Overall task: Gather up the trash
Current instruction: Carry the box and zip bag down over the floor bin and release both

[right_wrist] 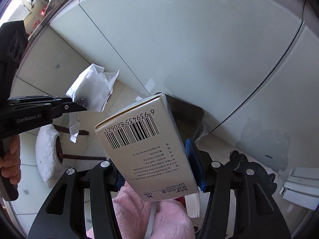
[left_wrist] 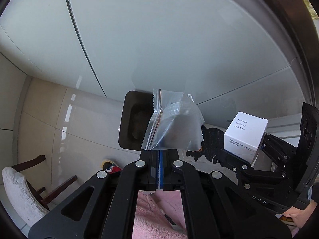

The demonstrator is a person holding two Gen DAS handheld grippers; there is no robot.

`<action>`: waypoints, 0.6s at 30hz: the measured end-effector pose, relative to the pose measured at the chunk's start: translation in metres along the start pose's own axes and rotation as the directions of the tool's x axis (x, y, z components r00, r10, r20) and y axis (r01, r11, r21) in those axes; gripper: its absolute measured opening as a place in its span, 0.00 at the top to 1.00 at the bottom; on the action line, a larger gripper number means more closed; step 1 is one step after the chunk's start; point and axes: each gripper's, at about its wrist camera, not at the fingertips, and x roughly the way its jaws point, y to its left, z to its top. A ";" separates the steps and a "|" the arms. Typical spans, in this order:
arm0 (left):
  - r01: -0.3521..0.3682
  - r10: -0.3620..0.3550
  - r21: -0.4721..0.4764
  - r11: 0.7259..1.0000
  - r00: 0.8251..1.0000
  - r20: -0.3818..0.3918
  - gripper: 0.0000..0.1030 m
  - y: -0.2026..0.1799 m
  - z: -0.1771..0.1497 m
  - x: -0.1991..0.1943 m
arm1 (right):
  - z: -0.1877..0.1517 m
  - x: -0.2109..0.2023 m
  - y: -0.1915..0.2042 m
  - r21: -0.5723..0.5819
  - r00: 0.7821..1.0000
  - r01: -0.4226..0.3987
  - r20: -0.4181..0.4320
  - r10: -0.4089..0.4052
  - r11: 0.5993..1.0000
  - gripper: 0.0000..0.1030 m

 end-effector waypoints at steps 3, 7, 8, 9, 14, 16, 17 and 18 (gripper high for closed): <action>0.033 -0.034 -0.011 0.999 0.999 -0.037 1.00 0.015 0.005 0.036 | 0.006 0.042 0.000 0.001 1.000 0.014 -0.009 -0.014 1.000 0.47; 0.047 -0.048 -0.018 0.999 0.995 -0.082 1.00 0.029 0.011 0.077 | 0.007 0.089 -0.003 0.000 0.997 0.060 -0.042 -0.060 0.998 0.47; 0.055 -0.057 -0.023 0.998 0.994 -0.089 1.00 0.032 0.013 0.086 | 0.007 0.099 -0.004 0.003 0.997 0.065 -0.051 -0.064 0.998 0.47; 0.065 -0.067 -0.028 0.997 0.993 -0.096 1.00 0.036 0.015 0.093 | 0.006 0.107 -0.006 0.005 0.996 0.072 -0.058 -0.071 0.997 0.47; 0.085 -0.087 -0.023 0.996 0.988 -0.129 1.00 0.042 0.022 0.125 | 0.007 0.132 -0.016 0.046 0.994 0.082 -0.073 -0.078 0.996 0.46; 0.086 -0.088 -0.022 0.996 0.986 -0.140 1.00 0.047 0.025 0.132 | 0.009 0.138 -0.015 0.057 0.993 0.083 -0.083 -0.078 0.995 0.45; 0.090 -0.093 -0.025 0.996 0.985 -0.143 1.00 0.048 0.026 0.134 | 0.009 0.140 -0.015 0.060 0.993 0.087 -0.089 -0.081 0.994 0.44; 0.091 -0.094 -0.028 0.995 0.985 -0.142 0.99 0.051 0.026 0.133 | 0.009 0.141 -0.015 0.061 0.992 0.087 -0.092 -0.081 0.994 0.42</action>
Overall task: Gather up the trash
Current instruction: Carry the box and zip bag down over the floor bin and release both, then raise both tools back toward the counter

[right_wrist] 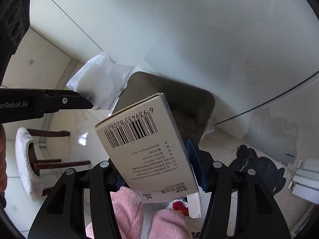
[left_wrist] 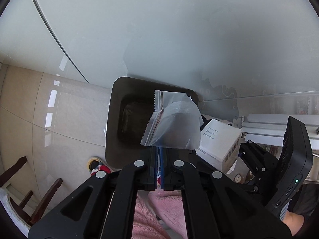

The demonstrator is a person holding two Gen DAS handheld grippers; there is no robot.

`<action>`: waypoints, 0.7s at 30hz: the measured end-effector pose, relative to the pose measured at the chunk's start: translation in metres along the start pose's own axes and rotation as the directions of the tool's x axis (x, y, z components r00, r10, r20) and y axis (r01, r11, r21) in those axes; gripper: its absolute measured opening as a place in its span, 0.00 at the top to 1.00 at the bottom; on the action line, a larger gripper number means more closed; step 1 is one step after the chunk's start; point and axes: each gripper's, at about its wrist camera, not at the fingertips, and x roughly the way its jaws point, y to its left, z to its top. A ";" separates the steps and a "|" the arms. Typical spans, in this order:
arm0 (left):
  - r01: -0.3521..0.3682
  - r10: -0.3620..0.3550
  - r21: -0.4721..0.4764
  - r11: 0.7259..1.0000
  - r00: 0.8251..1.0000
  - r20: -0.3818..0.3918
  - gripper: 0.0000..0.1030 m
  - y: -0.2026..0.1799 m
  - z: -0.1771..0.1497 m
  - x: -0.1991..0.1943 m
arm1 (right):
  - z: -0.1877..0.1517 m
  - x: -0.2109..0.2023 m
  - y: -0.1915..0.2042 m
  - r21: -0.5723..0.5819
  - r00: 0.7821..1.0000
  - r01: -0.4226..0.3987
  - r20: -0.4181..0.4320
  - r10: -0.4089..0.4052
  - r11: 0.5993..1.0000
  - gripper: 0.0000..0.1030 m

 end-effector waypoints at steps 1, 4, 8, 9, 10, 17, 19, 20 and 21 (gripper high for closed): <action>-0.006 0.006 -0.001 1.000 1.000 -0.001 0.96 0.000 0.002 0.000 | 0.001 0.001 0.000 0.003 1.000 0.007 0.003 -0.007 1.000 0.35; -0.004 0.004 -0.009 1.000 1.000 0.011 0.61 -0.001 0.006 -0.008 | 0.004 0.004 0.006 0.028 1.000 0.016 0.010 -0.016 0.999 0.18; -0.019 0.019 -0.011 1.000 0.999 0.032 0.39 -0.002 0.005 -0.018 | 0.005 -0.002 0.007 0.023 1.000 0.028 0.004 -0.028 0.999 0.10; -0.019 0.020 -0.016 1.000 0.999 0.036 0.32 -0.002 0.005 -0.020 | 0.004 -0.006 0.008 0.013 1.000 0.030 0.004 -0.030 0.999 0.08; -0.018 0.019 -0.020 1.000 0.999 0.040 0.29 -0.002 0.004 -0.024 | 0.004 -0.009 0.010 0.005 1.000 0.029 0.004 -0.029 1.000 0.04; -0.049 0.049 0.003 0.999 0.996 0.076 0.08 -0.016 0.002 -0.064 | 0.008 -0.063 0.019 0.015 0.999 -0.016 0.041 0.015 1.000 0.03; -0.065 0.063 0.012 0.998 0.993 0.103 0.08 -0.025 -0.002 -0.087 | 0.009 -0.086 0.024 0.005 0.998 -0.027 0.054 0.027 1.000 0.03; -0.070 0.068 0.015 0.997 0.991 0.119 0.08 -0.029 -0.003 -0.100 | 0.009 -0.099 0.027 0.000 0.997 -0.034 0.063 0.034 0.999 0.03; -0.075 0.071 0.019 0.997 0.988 0.138 0.08 -0.035 -0.004 -0.113 | 0.008 -0.113 0.029 -0.005 0.996 -0.040 0.076 0.040 0.999 0.03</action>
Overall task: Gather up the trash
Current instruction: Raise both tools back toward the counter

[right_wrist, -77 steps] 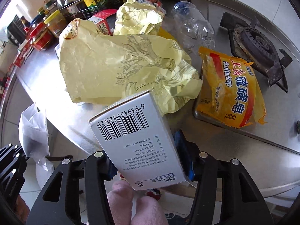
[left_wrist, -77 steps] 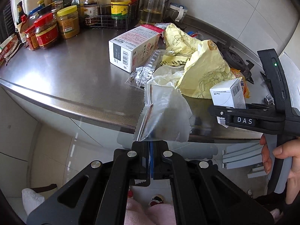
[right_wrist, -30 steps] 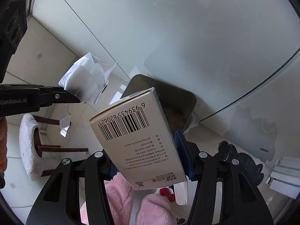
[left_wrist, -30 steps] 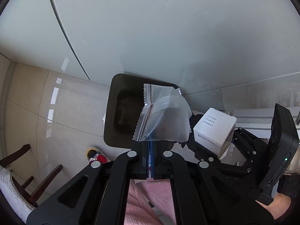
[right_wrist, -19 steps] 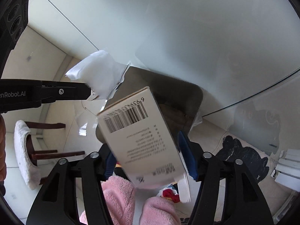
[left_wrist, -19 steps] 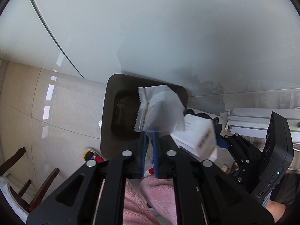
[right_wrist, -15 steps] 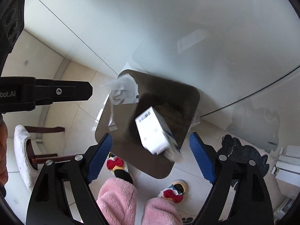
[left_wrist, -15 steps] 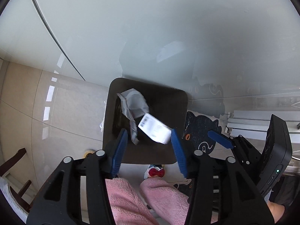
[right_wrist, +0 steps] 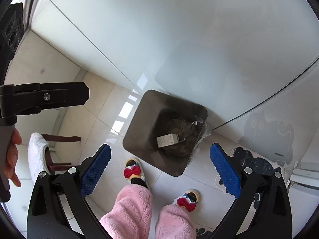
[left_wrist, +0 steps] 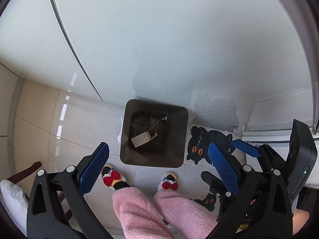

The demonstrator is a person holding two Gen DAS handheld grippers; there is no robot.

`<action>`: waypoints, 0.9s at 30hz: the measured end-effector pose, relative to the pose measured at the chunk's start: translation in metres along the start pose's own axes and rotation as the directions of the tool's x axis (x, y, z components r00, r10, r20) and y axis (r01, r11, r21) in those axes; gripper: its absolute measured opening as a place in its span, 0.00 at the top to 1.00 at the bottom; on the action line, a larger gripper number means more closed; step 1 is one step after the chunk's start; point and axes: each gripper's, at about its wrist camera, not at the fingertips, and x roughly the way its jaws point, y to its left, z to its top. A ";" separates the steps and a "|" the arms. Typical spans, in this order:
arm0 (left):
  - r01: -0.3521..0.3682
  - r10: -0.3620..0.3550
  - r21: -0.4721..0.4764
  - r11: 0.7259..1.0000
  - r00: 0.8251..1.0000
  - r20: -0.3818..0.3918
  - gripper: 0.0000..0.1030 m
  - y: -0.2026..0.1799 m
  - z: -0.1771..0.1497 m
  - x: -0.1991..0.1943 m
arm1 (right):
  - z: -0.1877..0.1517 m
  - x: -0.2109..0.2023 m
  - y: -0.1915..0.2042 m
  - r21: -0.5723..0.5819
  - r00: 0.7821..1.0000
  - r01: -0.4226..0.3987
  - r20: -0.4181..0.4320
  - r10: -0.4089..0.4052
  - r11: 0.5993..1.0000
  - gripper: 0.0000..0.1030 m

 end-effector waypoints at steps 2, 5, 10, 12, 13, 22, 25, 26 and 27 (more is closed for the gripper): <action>-0.007 0.006 0.012 1.000 0.999 0.043 0.08 -0.009 -0.001 -0.031 | 0.002 -0.032 0.006 -0.001 0.999 -0.009 0.035 0.009 1.000 0.03; -0.017 0.013 0.035 0.999 0.993 0.113 0.08 -0.024 -0.003 -0.081 | 0.005 -0.085 0.013 0.013 0.994 -0.033 0.102 0.032 0.999 0.03; -0.006 -0.019 0.092 0.996 0.965 0.263 0.08 -0.047 0.000 -0.158 | 0.013 -0.180 0.027 -0.026 0.953 -0.031 0.302 0.038 0.999 0.03; -0.018 -0.023 0.122 0.992 0.943 0.331 0.08 -0.057 0.005 -0.184 | 0.016 -0.211 0.028 -0.036 0.925 -0.018 0.378 0.031 0.999 0.03; -0.027 -0.024 0.139 0.990 0.934 0.355 0.08 -0.062 0.008 -0.194 | 0.020 -0.224 0.029 -0.039 0.912 -0.011 0.409 0.026 0.999 0.03; -0.095 -0.046 0.265 0.959 0.876 0.479 0.08 -0.093 0.050 -0.255 | 0.056 -0.280 0.008 0.074 0.842 0.039 0.535 -0.073 0.997 0.03; -0.104 -0.055 0.294 0.950 0.870 0.489 0.08 -0.098 0.064 -0.267 | 0.071 -0.292 0.001 0.131 0.833 0.046 0.543 -0.110 0.990 0.03; -0.104 -0.060 0.302 0.948 0.870 0.489 0.08 -0.099 0.071 -0.270 | 0.077 -0.295 -0.001 0.147 0.830 0.048 0.544 -0.121 0.988 0.03; -0.101 -0.067 0.310 0.945 0.870 0.488 0.09 -0.098 0.075 -0.271 | 0.082 -0.297 -0.003 0.167 0.830 0.040 0.543 -0.126 0.985 0.03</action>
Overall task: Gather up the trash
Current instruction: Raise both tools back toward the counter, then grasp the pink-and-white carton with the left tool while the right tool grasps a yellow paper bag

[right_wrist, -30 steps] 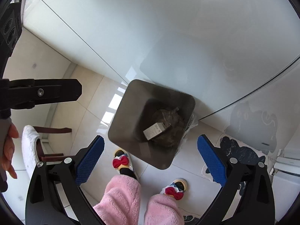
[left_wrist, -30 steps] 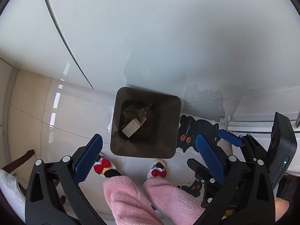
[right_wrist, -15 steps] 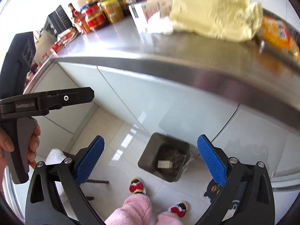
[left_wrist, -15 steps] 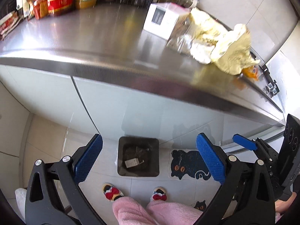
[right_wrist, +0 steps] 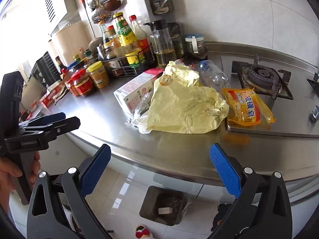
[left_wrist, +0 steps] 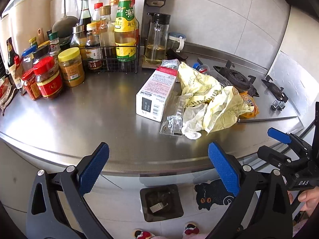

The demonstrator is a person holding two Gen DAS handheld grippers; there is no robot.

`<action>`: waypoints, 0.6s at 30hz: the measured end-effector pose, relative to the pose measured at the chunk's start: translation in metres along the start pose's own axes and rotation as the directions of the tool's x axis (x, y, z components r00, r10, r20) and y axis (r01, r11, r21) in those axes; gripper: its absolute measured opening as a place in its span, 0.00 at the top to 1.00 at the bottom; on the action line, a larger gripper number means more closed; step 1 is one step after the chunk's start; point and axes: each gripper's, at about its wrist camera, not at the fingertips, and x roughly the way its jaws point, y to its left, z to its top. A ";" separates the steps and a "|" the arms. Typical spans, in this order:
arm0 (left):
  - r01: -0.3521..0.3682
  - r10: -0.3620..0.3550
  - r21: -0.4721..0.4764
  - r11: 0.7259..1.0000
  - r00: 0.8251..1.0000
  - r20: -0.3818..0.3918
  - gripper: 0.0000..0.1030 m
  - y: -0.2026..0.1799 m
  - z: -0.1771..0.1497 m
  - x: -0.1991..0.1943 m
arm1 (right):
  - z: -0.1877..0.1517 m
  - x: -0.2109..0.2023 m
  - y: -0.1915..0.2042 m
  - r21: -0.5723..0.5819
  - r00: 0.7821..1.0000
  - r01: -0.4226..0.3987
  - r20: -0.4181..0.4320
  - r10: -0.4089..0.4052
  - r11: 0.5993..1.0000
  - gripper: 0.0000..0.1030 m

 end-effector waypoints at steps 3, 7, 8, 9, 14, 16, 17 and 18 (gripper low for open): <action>0.028 -0.028 0.016 0.999 1.000 -0.002 0.10 0.007 0.015 0.012 | 0.017 0.008 -0.001 0.067 1.000 0.026 -0.009 -0.025 0.997 0.03; 0.063 -0.062 0.049 0.997 0.998 -0.012 0.10 0.014 0.033 0.030 | 0.035 0.020 0.003 0.105 0.998 0.061 0.002 -0.061 0.993 0.03; 0.073 -0.072 0.058 0.996 0.997 -0.019 0.10 0.016 0.037 0.035 | 0.039 0.024 0.004 0.116 0.998 0.059 -0.001 -0.059 0.992 0.03; 0.082 -0.081 0.066 0.994 0.996 -0.026 0.10 0.018 0.040 0.041 | 0.043 0.028 0.004 0.131 0.999 0.054 -0.007 -0.054 0.990 0.03; 0.118 -0.111 0.104 0.988 0.991 -0.071 0.19 0.021 0.052 0.071 | 0.057 0.053 0.007 0.196 0.998 0.044 -0.046 -0.036 0.980 0.12; 0.129 -0.119 0.114 0.985 0.989 -0.088 0.21 0.022 0.055 0.082 | 0.059 0.062 0.008 0.211 0.997 0.059 -0.068 -0.045 0.976 0.23; 0.135 -0.124 0.115 0.984 0.987 -0.097 0.22 0.023 0.057 0.088 | 0.059 0.068 0.009 0.217 0.995 0.071 -0.085 -0.054 0.974 0.28; 0.143 -0.131 0.114 0.983 0.986 -0.107 0.23 0.023 0.058 0.093 | 0.059 0.073 0.009 0.221 0.993 0.085 -0.102 -0.064 0.972 0.31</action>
